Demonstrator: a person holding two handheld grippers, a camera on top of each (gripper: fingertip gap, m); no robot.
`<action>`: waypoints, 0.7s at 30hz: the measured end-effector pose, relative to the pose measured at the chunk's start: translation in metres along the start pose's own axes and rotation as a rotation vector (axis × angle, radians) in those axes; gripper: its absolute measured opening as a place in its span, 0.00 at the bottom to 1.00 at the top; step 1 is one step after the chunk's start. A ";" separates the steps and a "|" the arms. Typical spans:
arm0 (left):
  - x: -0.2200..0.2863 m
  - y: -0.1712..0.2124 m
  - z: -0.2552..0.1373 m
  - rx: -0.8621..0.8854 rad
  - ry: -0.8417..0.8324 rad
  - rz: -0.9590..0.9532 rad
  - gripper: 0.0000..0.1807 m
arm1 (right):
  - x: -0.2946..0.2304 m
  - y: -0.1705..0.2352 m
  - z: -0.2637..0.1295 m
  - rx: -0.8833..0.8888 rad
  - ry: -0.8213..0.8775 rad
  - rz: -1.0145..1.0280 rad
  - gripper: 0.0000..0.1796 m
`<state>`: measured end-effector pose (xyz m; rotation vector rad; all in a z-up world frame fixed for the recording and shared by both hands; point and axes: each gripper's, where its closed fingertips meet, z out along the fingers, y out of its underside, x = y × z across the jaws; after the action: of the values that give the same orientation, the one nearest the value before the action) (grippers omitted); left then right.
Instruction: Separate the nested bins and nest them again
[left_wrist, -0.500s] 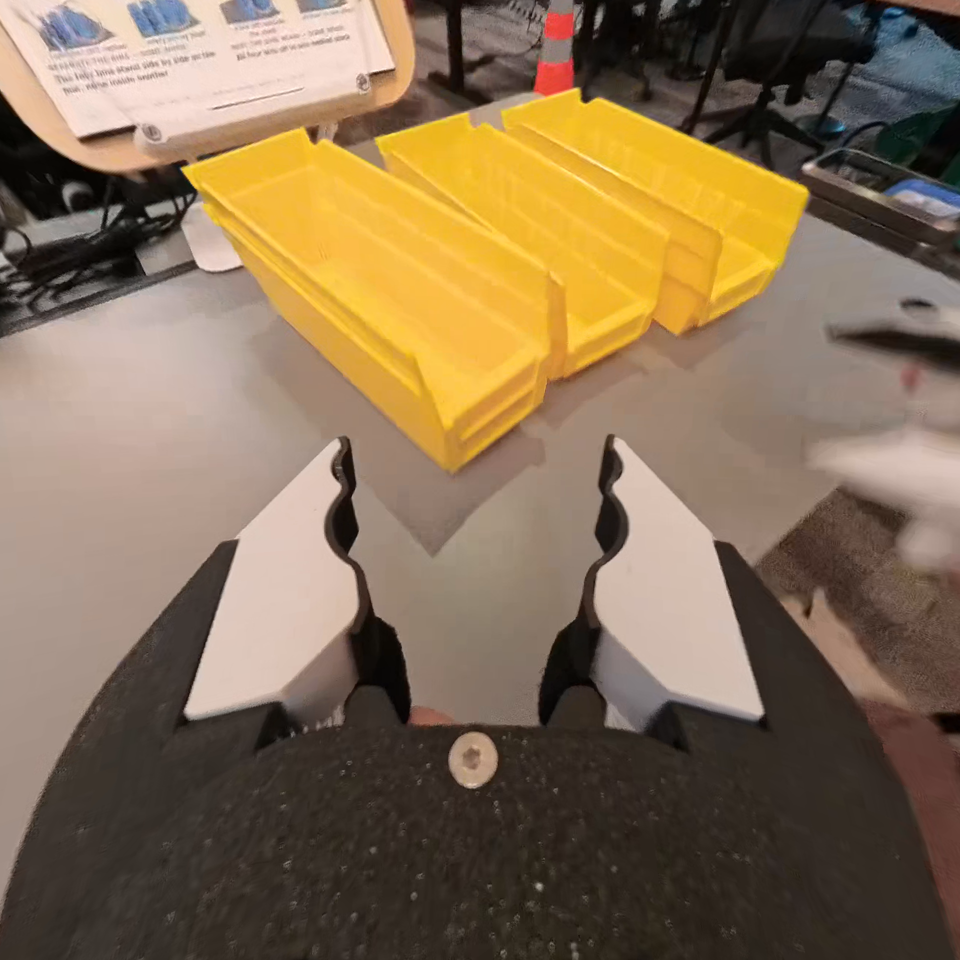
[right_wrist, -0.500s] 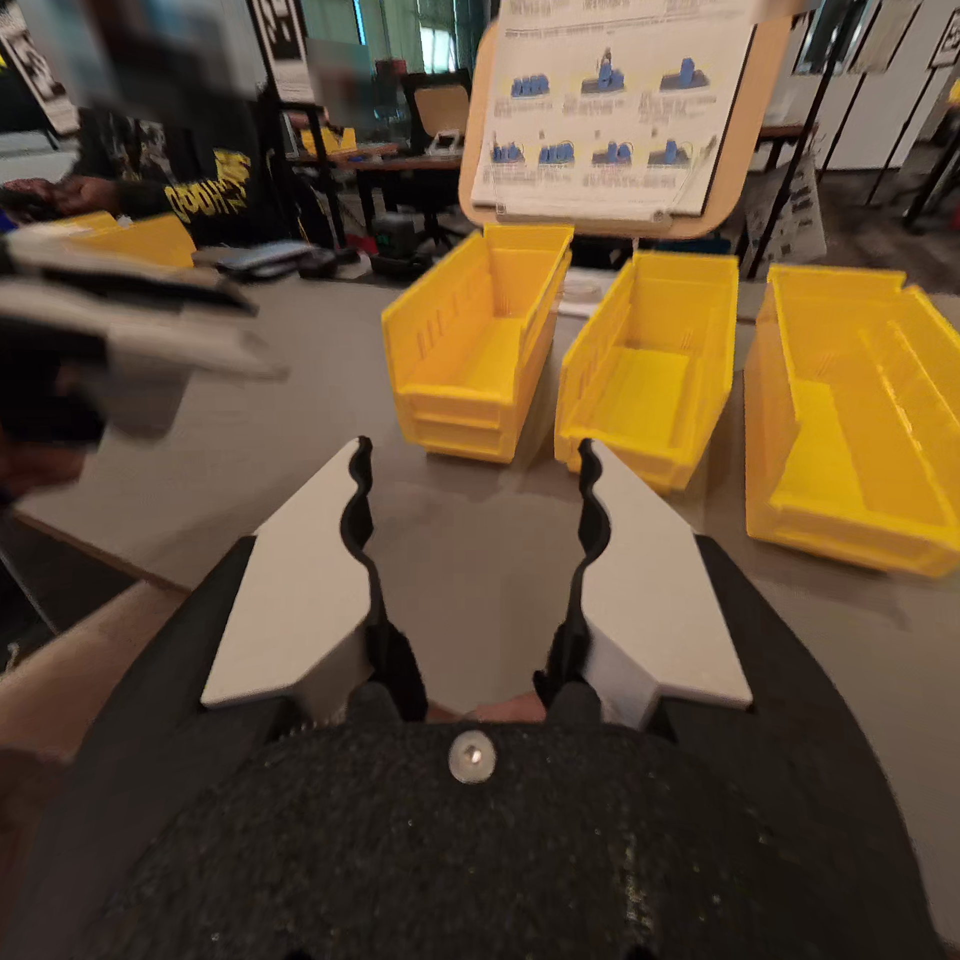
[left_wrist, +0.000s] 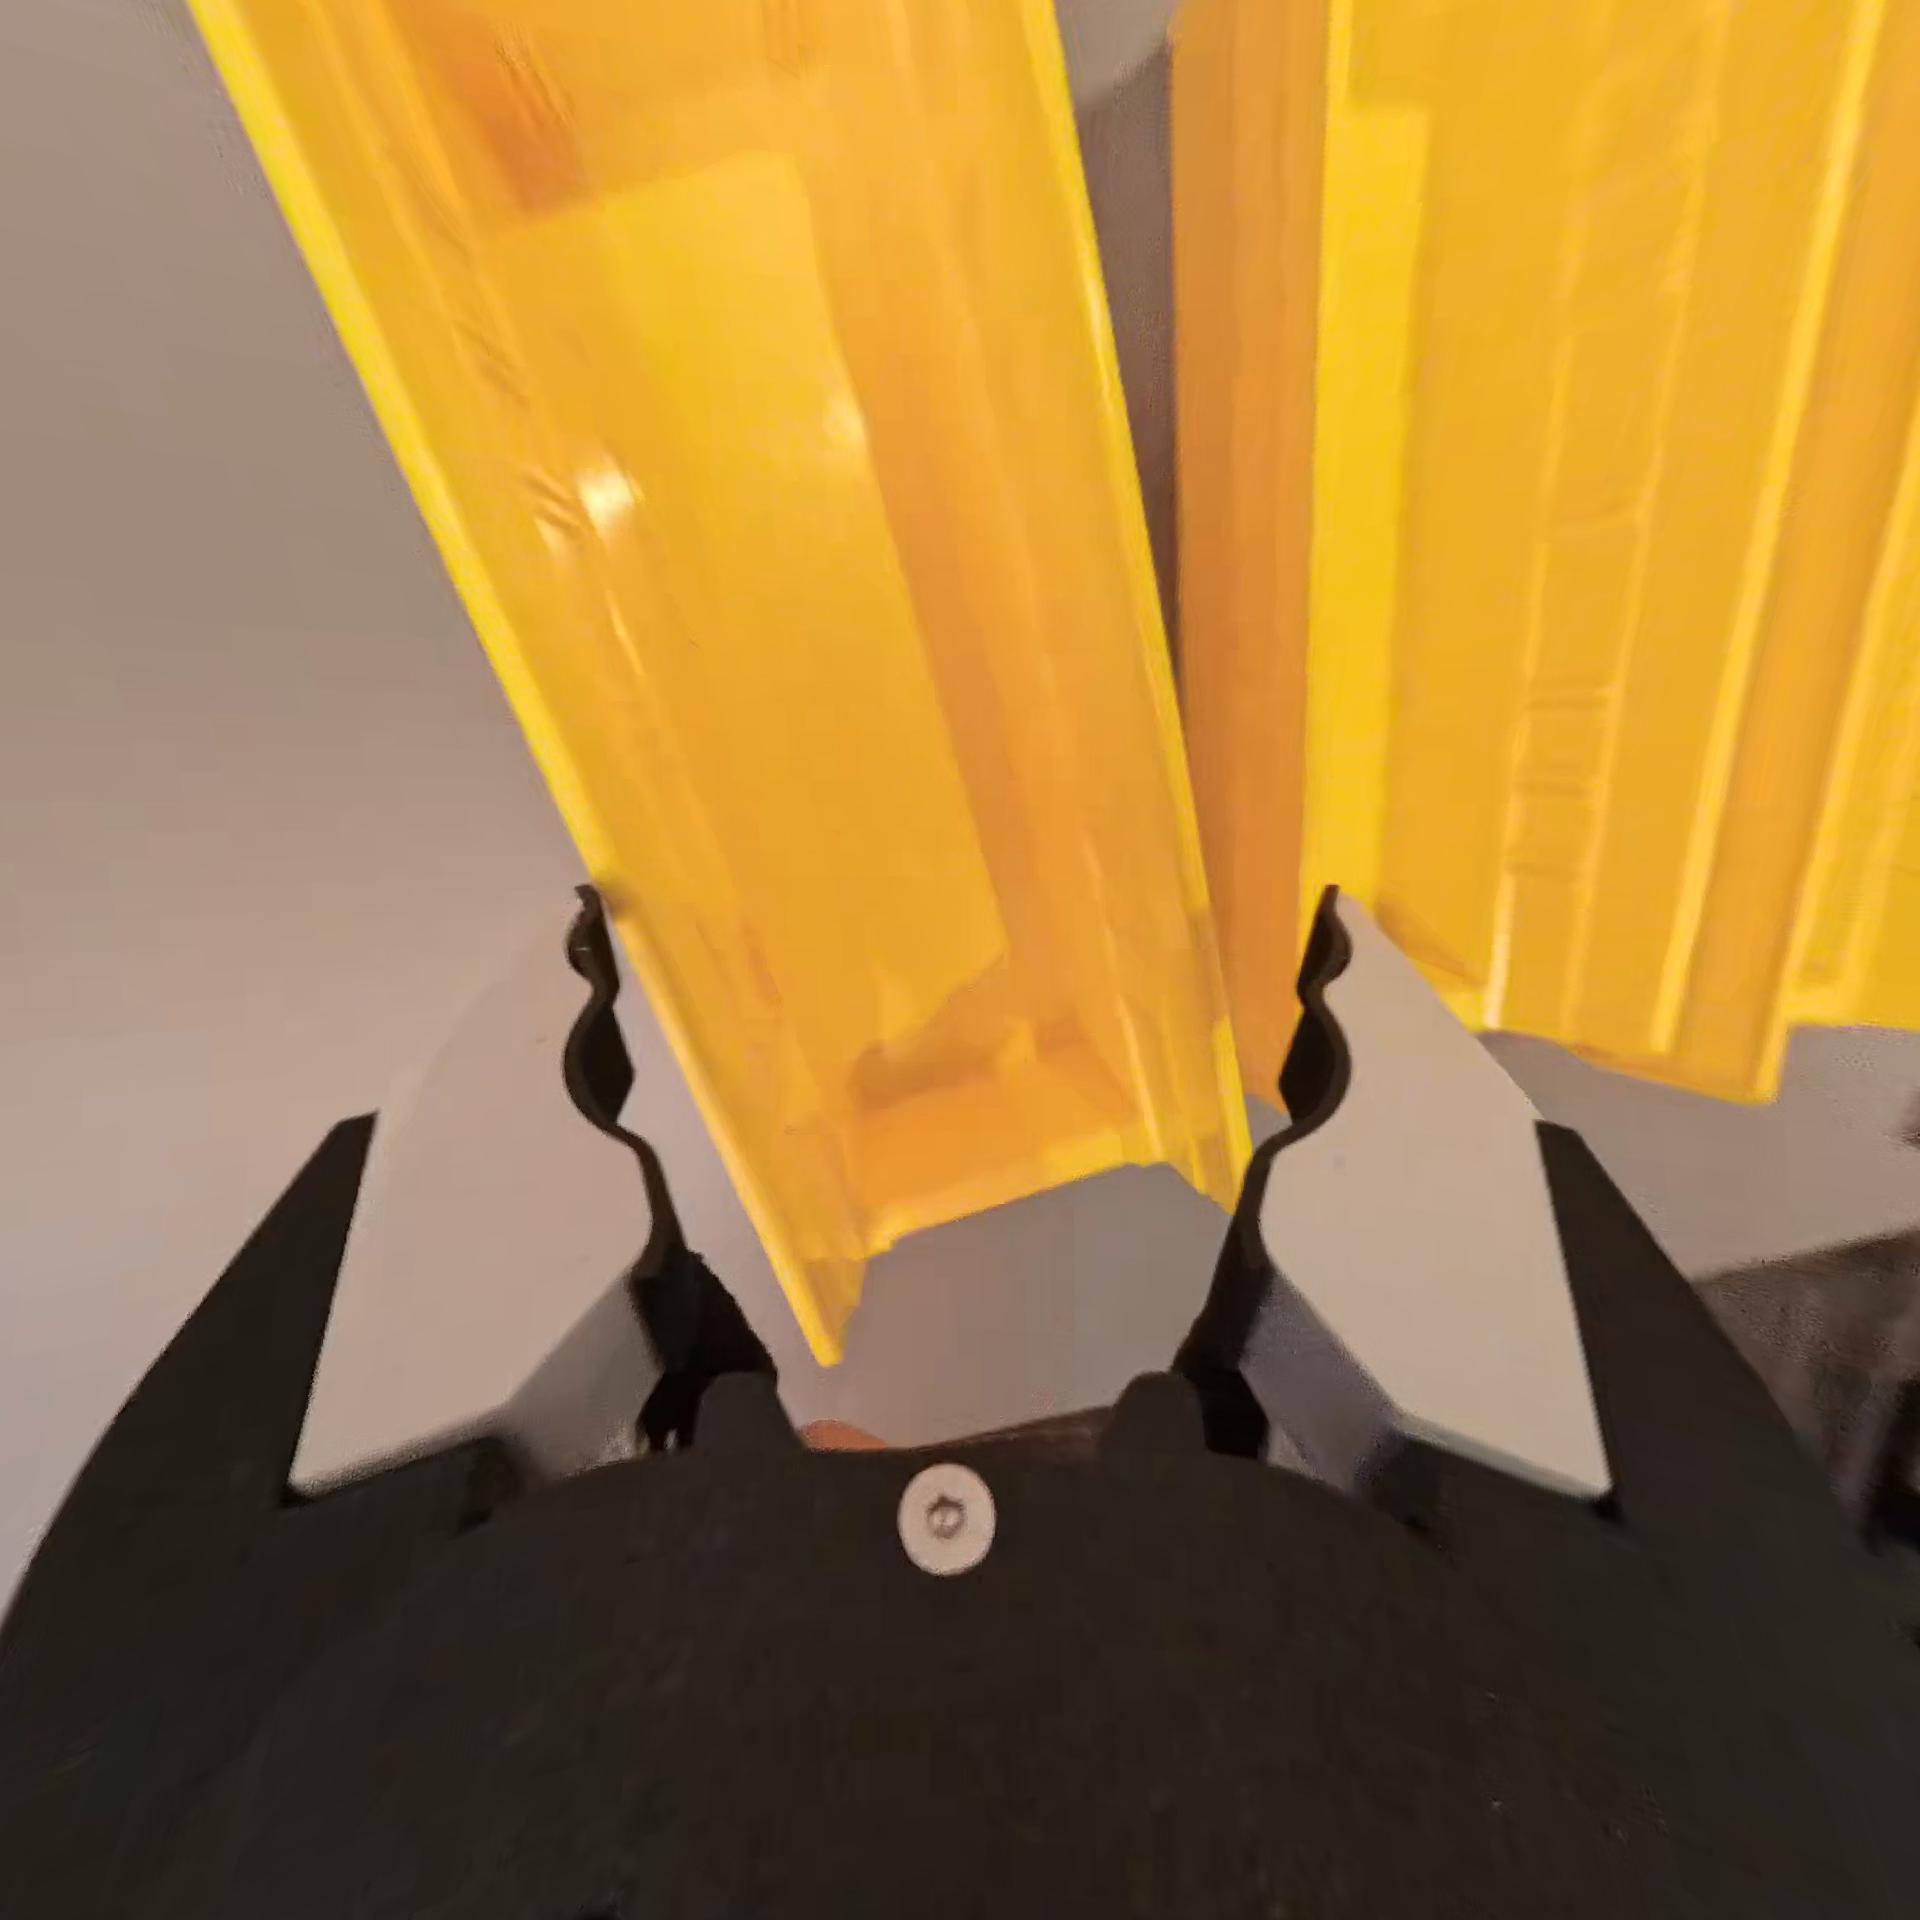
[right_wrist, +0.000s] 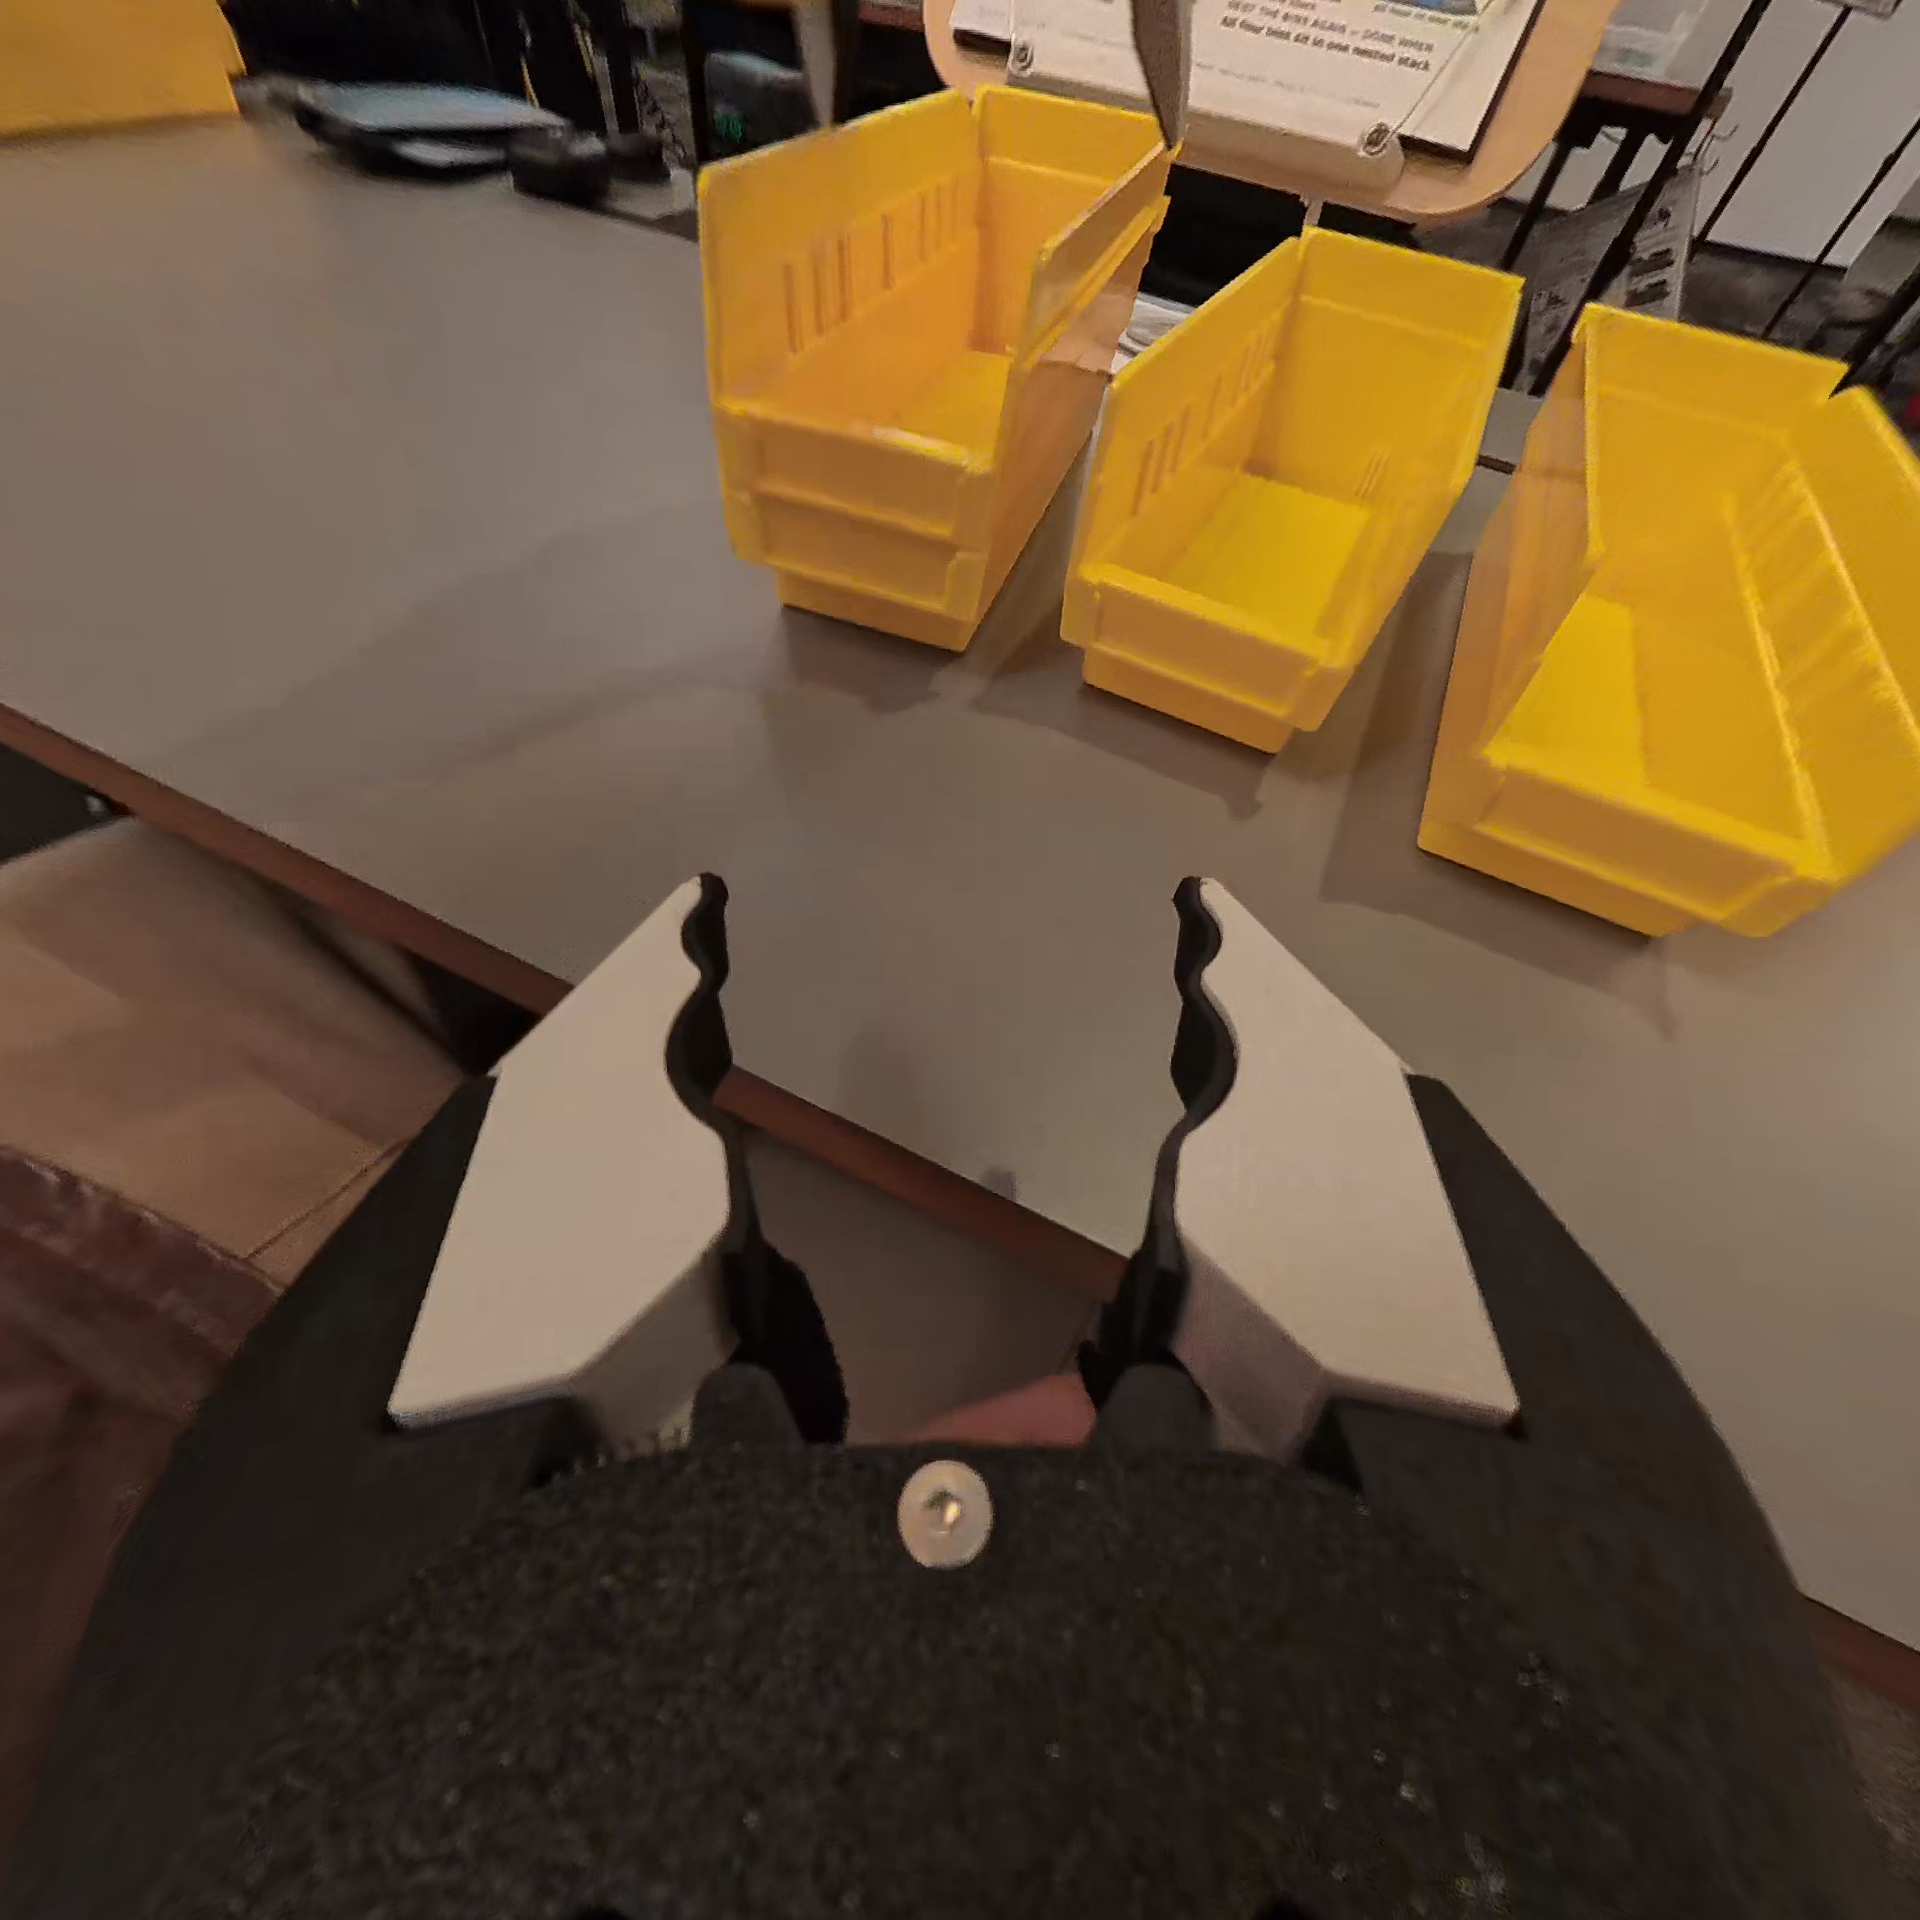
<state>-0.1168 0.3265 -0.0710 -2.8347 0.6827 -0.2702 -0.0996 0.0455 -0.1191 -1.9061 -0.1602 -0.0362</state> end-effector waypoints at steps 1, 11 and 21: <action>-0.005 -0.009 -0.001 0.000 -0.058 0.013 0.69 | -0.002 0.001 0.000 0.000 0.002 -0.022 0.48; -0.021 -0.029 0.020 -0.098 -0.288 0.000 0.67 | -0.036 -0.002 0.020 -0.021 -0.111 -0.094 0.47; -0.031 -0.020 0.024 -0.172 -0.231 0.002 0.61 | -0.029 0.000 0.008 -0.026 -0.123 -0.067 0.45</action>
<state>-0.1296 0.3622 -0.0932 -2.9609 0.6877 0.1219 -0.1286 0.0501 -0.1251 -1.9295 -0.3076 0.0340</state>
